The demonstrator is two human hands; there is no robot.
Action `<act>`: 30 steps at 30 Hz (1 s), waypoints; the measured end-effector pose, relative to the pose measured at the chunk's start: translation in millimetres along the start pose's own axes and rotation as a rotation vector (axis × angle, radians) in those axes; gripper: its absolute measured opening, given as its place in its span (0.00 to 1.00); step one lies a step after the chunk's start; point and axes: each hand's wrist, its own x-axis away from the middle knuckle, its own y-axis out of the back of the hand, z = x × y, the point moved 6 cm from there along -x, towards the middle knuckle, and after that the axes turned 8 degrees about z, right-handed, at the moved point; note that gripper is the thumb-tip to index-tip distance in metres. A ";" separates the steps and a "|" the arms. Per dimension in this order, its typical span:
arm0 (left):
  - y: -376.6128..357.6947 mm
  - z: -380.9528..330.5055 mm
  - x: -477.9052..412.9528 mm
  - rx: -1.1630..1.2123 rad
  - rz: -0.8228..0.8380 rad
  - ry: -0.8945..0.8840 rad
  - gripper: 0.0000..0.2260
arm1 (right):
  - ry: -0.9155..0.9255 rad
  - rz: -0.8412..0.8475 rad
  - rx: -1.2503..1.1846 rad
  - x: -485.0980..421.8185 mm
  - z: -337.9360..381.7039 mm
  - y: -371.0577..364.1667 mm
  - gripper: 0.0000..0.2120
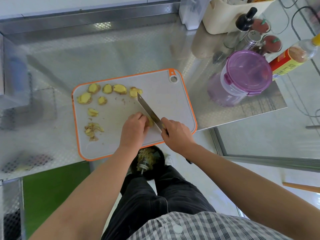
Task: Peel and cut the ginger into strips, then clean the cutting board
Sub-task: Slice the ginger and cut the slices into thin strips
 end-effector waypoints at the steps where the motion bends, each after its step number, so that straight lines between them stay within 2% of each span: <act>1: -0.2 -0.3 -0.3 -0.009 -0.004 0.001 0.06 | -0.002 0.001 0.007 -0.5 1.4 0.5 0.05; 6: 0.2 -5.7 4.0 -0.089 -0.042 -0.104 0.06 | -0.031 0.079 0.039 -7.3 0.3 1.3 0.03; 10: -3.9 -4.7 4.0 -0.169 -0.042 -0.180 0.13 | -0.045 0.147 0.071 -12.6 5.2 -0.5 0.11; 16: -5.5 -7.0 -3.7 -0.227 -0.010 -0.162 0.15 | -0.067 0.016 -0.031 -14.0 2.3 12.2 0.08; 30: -5.9 -3.3 -3.6 -0.117 -0.054 -0.109 0.12 | -0.021 0.076 0.108 -5.9 5.2 3.2 0.08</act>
